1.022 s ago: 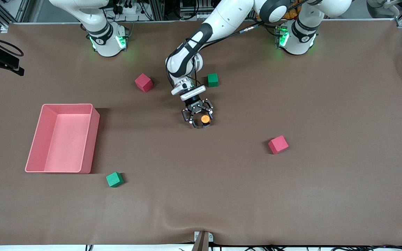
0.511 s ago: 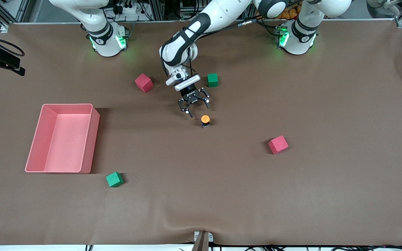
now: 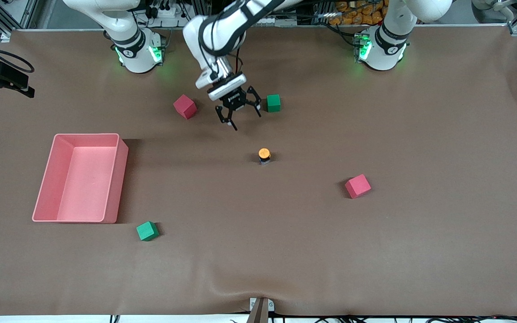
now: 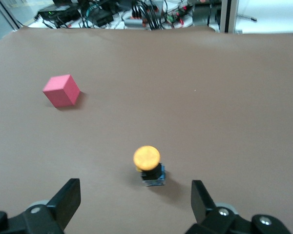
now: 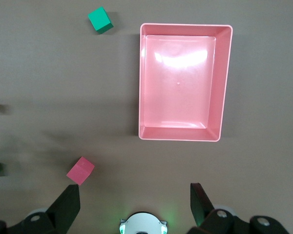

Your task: Place and upright button with both arms

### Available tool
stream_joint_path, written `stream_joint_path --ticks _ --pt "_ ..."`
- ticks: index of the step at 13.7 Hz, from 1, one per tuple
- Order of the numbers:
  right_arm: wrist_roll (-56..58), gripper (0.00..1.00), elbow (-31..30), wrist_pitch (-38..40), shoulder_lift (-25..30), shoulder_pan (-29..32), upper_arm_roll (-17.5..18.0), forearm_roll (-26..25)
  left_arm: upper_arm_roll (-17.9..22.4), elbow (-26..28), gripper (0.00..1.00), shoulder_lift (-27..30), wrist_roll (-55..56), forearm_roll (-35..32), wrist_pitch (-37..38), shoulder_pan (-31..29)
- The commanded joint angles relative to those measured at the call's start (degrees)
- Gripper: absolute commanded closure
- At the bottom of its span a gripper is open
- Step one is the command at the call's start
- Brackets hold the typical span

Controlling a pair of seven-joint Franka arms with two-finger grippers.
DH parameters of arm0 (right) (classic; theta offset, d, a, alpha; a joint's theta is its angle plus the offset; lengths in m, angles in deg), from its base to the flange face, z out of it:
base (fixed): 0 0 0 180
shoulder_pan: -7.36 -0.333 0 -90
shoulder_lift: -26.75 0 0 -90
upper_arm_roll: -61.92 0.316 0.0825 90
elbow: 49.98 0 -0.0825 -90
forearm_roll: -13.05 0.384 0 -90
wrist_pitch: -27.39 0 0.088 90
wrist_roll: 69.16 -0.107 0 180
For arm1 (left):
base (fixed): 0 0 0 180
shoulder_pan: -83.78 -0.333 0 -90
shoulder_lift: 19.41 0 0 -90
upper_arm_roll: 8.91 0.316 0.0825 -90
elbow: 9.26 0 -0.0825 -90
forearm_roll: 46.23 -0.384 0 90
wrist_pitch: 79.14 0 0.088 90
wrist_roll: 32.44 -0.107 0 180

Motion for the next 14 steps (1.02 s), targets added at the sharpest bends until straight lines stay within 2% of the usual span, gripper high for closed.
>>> stream_joint_path --ticks 1,3,7,11,14 --pt "-0.31 0.0 0.42 -0.04 -0.17 -0.49 -0.3 0.54 -0.95 2.6 0.0 8.32 -15.4 7.35 0.11 -5.39" --pt "-0.31 0.0 0.33 -0.39 -0.17 -0.49 -0.3 0.54 -1.04 2.52 0.0 12.19 -26.31 11.75 0.02 -9.43" --pt "-0.31 0.0 0.33 -0.39 -0.26 -0.57 -0.3 0.37 -1.04 2.61 0.0 17.29 -40.48 19.84 0.02 -16.46" --pt "-0.31 0.0 0.16 -0.21 -0.26 -0.49 -0.39 0.37 -1.04 3.05 0.0 25.38 -60.33 34.24 1.67 -30.94" --pt "-0.4 0.0 0.16 -0.39 -0.26 -0.75 -0.39 0.46 -0.95 2.96 0.0 28.29 -68.97 36.12 6.07 -37.91"
